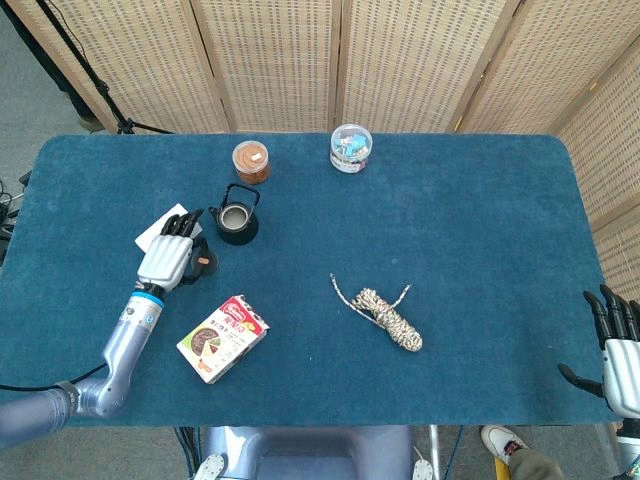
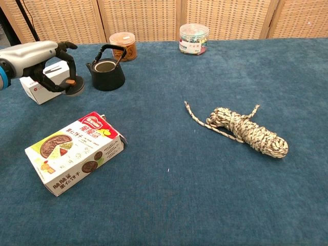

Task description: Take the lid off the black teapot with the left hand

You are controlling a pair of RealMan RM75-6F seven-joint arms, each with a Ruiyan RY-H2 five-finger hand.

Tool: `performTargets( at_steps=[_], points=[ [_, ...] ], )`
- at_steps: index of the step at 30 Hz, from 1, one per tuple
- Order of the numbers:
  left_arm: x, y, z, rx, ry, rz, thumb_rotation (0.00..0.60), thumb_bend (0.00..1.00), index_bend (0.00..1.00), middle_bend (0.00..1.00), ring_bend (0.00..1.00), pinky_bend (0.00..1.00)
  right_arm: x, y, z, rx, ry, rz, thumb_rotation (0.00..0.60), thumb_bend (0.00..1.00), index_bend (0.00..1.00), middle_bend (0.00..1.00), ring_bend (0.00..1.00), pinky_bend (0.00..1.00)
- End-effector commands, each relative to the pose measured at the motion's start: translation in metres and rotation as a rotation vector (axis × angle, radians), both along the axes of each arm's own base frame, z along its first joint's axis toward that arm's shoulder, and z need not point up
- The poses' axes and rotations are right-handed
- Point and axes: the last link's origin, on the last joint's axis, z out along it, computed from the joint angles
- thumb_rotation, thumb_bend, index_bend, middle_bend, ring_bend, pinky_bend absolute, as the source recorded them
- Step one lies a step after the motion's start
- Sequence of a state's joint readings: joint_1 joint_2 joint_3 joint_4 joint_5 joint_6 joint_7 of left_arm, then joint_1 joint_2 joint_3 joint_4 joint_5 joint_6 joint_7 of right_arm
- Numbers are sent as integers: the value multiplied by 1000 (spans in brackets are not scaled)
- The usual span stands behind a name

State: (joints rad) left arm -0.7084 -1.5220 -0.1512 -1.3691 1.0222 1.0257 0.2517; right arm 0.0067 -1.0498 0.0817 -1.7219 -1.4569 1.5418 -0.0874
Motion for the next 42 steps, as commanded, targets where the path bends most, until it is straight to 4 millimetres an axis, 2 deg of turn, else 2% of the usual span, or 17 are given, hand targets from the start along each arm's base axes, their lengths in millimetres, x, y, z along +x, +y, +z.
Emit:
performTargets(
  at_steps=[1,9,17,21,28,34,37,42],
  points=[
    [-6,-4,-6,-6,1,10,600,405,611,0,0,0,0,0,0,3,-3,3,600,0,0,0,0,0],
    [-12,-6,-17,-9,4,7,600,397,584,0,0,0,-1,1,2,-1,-5,0,600,0,0,0,0,0],
    [-11,-9,-19,-14,-15,-6,600,317,314,0,0,0,-1,0,2,-1,-4,-4,600,0,0,0,0,0],
    [-9,-12,-8,3,-41,-17,600,300,261,0,0,0,0,0,2,0,-5,-3,600,0,0,0,0,0],
    [-14,-32,34,72,-76,-44,600,273,224,0,0,0,3,2,1,6,-10,13,600,0,0,0,0,0],
    [-47,-75,87,97,-64,-15,600,220,82,0,0,0,4,3,0,5,-5,28,600,0,0,0,0,0],
    [-65,-96,105,134,-59,-6,600,195,9,0,0,0,2,1,-1,3,-2,27,600,0,0,0,0,0],
    [-92,-139,129,199,-120,31,600,183,0,0,0,0,1,0,-1,-4,6,34,600,0,0,0,0,0]
  ],
)
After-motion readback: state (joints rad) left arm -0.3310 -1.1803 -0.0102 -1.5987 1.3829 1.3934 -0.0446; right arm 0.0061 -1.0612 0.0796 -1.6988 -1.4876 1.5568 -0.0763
